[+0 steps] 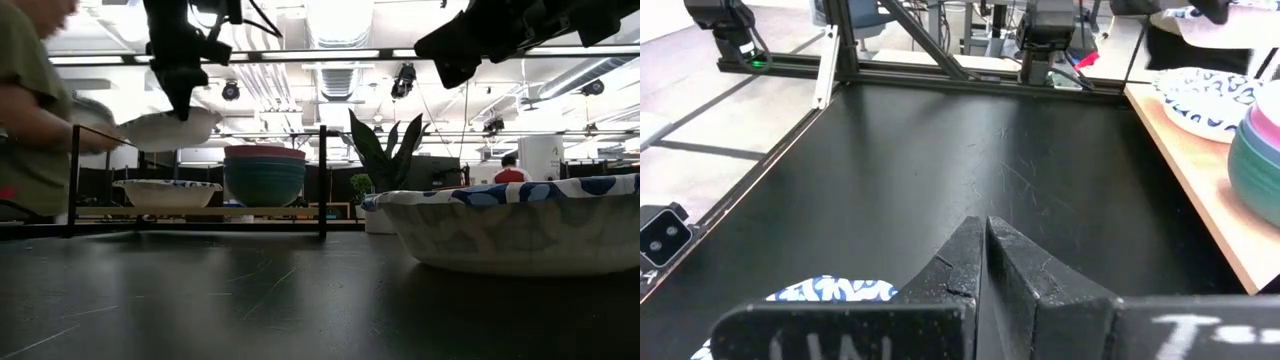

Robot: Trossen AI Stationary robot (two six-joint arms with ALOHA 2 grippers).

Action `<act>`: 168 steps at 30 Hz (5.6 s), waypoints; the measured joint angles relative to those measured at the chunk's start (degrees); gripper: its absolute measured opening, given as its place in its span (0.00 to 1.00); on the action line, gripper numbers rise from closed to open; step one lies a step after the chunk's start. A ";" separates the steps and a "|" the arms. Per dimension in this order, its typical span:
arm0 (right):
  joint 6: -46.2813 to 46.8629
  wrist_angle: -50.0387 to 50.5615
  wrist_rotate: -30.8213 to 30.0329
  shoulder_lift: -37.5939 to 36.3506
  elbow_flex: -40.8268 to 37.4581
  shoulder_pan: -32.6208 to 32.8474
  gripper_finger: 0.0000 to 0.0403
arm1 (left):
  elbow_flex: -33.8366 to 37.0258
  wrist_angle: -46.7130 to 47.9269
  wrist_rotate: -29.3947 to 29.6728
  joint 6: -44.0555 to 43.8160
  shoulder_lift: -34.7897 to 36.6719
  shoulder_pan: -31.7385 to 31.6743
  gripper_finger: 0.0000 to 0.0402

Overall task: Place and stack bowls onto a shelf
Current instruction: Stack the white patterned bowl on top of the other white patterned bowl on the shelf

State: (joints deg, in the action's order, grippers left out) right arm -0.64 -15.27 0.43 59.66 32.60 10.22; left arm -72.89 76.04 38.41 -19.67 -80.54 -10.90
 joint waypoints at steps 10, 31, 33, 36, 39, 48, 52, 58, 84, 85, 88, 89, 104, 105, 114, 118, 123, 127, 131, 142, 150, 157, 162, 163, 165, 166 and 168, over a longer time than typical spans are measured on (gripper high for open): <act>0.05 -0.02 0.00 0.00 0.00 0.00 0.02 | 4.70 -4.67 -0.32 3.30 2.25 -6.11 0.01; 0.22 -0.02 0.00 0.00 0.00 0.00 0.02 | 3.68 -6.83 -7.85 4.44 1.99 -8.72 0.32; 0.22 -0.02 0.00 0.00 0.00 0.00 0.02 | 2.07 -6.58 -7.94 4.27 2.01 -8.62 0.35; 0.22 -0.02 0.00 0.00 -0.02 0.00 0.02 | 0.19 -6.78 -9.23 4.16 2.46 -7.83 0.38; 0.10 0.00 0.00 0.00 -0.02 0.01 0.02 | -0.56 -7.24 -11.18 3.41 3.65 -5.77 0.38; 1.10 0.04 -0.01 0.00 -0.02 -0.02 0.02 | 4.01 -16.64 -11.70 -2.83 11.24 11.92 0.34; 2.37 0.06 -0.44 0.00 -0.02 -0.03 0.02 | 10.03 -29.19 -11.79 -2.86 14.52 22.72 0.33; 5.39 0.07 -0.48 0.00 -0.02 -0.03 0.02 | 19.36 -52.58 -11.72 -3.36 15.11 32.95 0.32; 13.02 7.02 -4.94 0.00 -1.49 7.54 0.02 | 16.14 -66.11 -11.41 -6.02 -6.75 34.49 0.34; 13.41 7.39 -4.94 0.00 -1.49 7.54 0.02 | 16.14 -66.53 -11.39 -6.04 -7.38 34.47 0.35; 14.63 7.87 -4.94 0.00 -1.49 7.54 0.02 | 16.14 -67.70 -11.35 -6.04 -9.09 34.41 0.39; 14.83 7.96 -4.96 0.00 -1.49 7.54 0.02 | 16.14 -68.31 -10.85 -5.95 -9.60 34.41 0.40; 14.10 7.74 -5.01 0.00 -1.49 7.54 0.02 | 15.70 -88.02 -9.12 -0.65 -22.72 30.61 0.44; 14.12 7.74 -5.03 0.00 -1.49 7.54 0.02 | 15.64 -89.31 -9.33 -0.69 -23.53 30.32 0.44; 14.05 7.72 -5.05 0.00 -1.49 7.54 0.02 | 15.57 -98.47 -12.44 -2.48 -29.29 28.33 0.44; 14.03 7.72 -5.05 0.00 -1.49 7.54 0.02 | 15.55 -102.61 -12.87 -3.60 -32.44 27.90 0.44; 14.01 7.72 -5.05 0.00 -1.47 7.54 0.02 | 15.55 -103.27 -15.78 -6.04 -34.76 27.69 0.44; 13.69 7.74 -5.07 0.00 -1.46 7.51 0.02 | 15.55 -103.53 -18.30 -6.86 -35.55 27.61 0.44; 13.46 7.72 -5.21 0.00 -1.46 7.51 0.02 | 15.55 -103.60 -18.51 -7.96 -35.82 27.65 0.44; 13.69 7.72 -6.52 0.00 -1.46 7.51 0.02 | 15.56 -103.58 -19.98 -11.17 -36.43 27.65 0.39; 13.73 7.39 -6.58 0.00 -1.48 7.51 0.02 | 15.57 -103.97 -19.98 -15.77 -36.43 27.24 0.44; 13.73 7.32 -6.58 0.00 -1.49 7.51 0.02 | 15.57 -103.95 -19.98 -15.96 -36.43 27.28 0.51; 13.73 7.32 -6.56 0.00 -1.49 7.51 0.02 | 15.57 -103.94 -19.98 -15.53 -36.43 27.28 0.42; 13.73 7.32 -6.58 0.00 -1.49 7.51 0.02 | 15.57 -103.92 -19.98 -15.53 -36.43 27.28 0.39; 13.74 7.31 -6.58 0.00 -1.49 7.51 0.02 | 15.57 -103.91 -19.98 -15.38 -36.43 27.28 0.32; 13.75 7.31 -6.58 0.00 -1.49 7.51 0.02 | 15.57 -103.84 -19.96 -15.28 -36.43 27.28 0.27; 13.75 7.30 -6.58 0.00 -1.51 7.51 0.02 | 15.59 -103.29 -19.96 -15.13 -36.43 27.28 0.18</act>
State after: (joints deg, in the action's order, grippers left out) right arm 13.10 -7.97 -6.15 59.66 31.09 17.74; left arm -57.30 -27.24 18.46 -34.81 -116.97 16.38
